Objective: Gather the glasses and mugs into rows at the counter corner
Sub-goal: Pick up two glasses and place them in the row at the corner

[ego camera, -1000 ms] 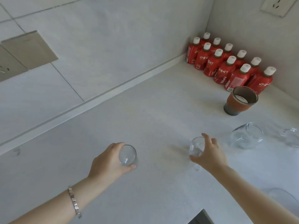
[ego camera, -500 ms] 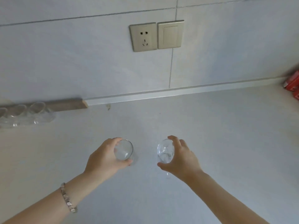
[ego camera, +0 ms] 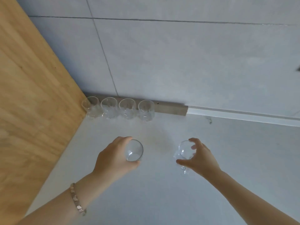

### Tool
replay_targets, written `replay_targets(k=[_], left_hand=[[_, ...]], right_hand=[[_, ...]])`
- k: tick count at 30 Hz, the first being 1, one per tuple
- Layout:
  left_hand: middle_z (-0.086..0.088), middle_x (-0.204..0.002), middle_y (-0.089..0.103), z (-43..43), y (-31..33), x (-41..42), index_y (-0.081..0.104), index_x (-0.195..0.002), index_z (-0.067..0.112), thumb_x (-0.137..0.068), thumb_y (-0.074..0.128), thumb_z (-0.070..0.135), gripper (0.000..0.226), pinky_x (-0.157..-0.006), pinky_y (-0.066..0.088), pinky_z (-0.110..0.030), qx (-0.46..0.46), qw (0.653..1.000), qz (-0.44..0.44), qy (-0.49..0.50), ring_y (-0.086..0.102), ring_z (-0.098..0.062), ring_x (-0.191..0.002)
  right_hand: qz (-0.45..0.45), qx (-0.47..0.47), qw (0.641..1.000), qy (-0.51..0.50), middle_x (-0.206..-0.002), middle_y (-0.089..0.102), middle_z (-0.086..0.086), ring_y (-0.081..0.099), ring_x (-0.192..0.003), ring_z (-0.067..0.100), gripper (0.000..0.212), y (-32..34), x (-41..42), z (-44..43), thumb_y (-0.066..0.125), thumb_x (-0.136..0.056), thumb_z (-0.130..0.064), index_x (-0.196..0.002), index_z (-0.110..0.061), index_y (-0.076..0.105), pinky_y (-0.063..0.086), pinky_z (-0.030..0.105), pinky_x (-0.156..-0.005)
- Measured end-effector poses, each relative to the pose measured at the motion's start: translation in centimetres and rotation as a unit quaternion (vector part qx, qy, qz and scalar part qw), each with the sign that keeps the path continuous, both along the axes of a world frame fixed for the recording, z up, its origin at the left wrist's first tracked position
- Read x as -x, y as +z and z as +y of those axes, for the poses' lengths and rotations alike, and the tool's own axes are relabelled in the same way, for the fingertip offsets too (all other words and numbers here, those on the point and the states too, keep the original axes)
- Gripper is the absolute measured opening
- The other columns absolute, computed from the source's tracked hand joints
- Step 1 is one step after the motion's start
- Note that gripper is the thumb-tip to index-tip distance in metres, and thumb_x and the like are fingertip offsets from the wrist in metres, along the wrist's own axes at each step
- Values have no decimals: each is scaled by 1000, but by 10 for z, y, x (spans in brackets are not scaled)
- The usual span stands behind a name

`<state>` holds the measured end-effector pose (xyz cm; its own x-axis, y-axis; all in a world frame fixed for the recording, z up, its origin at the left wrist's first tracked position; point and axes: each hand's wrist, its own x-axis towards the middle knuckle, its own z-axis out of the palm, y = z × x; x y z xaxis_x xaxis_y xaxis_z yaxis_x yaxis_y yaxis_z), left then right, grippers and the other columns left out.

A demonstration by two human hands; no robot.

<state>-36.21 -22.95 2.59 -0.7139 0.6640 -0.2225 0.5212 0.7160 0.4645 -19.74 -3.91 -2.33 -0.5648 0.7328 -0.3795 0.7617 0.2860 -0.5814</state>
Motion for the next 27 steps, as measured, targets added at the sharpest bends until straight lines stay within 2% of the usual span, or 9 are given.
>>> replay_targets(k=[5, 11, 16, 20, 23, 27], left_hand=[[16, -131, 47, -35, -5, 73, 40, -134, 32, -70, 72, 43, 73, -91, 44, -26, -1, 1000, 4, 1, 52, -9, -116], [16, -132, 46, -54, -16, 109, 38, -134, 32, -71, 71, 44, 73, -94, 45, -26, -4, 1000, -6, 19, 52, -9, -117], [17, -129, 48, -64, -22, 115, 41, -132, 33, -68, 73, 45, 73, -92, 47, -28, -6, 999, -2, 45, 54, -8, -114], [17, -129, 48, -69, -21, 110, 40, -133, 33, -68, 74, 45, 74, -91, 48, -27, 4, 998, -3, 55, 54, -8, -114], [17, -130, 47, -69, -19, 100, 40, -133, 33, -68, 74, 45, 74, -92, 47, -27, 13, 997, -2, 72, 54, -8, -115], [16, -132, 47, -71, -20, 82, 41, -133, 32, -68, 74, 43, 74, -93, 46, -29, 30, 994, -8, 101, 54, -10, -115]], right_hand=[[12, -34, 998, -55, -126, 53, 11, 53, -116, 26, 87, -12, 98, 10, 85, -61, -32, -134, -20, 39, 45, 35, -93], [6, -68, 993, -96, -133, 51, 17, 49, -124, 32, 93, -25, 173, 43, 85, -63, -31, -138, -11, 35, 43, 38, -98], [-15, -73, 992, -105, -136, 46, 18, 50, -121, 33, 91, -34, 187, 54, 83, -66, -29, -139, -10, 31, 44, 38, -95], [17, -59, 991, -122, -141, 35, 20, 46, -124, 38, 93, -35, 182, 53, 80, -72, -23, -142, -6, 22, 43, 43, -97], [41, -26, 992, -117, -145, 28, 24, 40, -129, 38, 96, -32, 172, 48, 78, -75, -18, -144, 1, 14, 40, 43, -102], [-19, -18, 998, -53, -140, 34, 26, 41, -127, 37, 80, -28, 150, 37, 70, -82, -22, -138, 8, 20, 39, 39, -100]])
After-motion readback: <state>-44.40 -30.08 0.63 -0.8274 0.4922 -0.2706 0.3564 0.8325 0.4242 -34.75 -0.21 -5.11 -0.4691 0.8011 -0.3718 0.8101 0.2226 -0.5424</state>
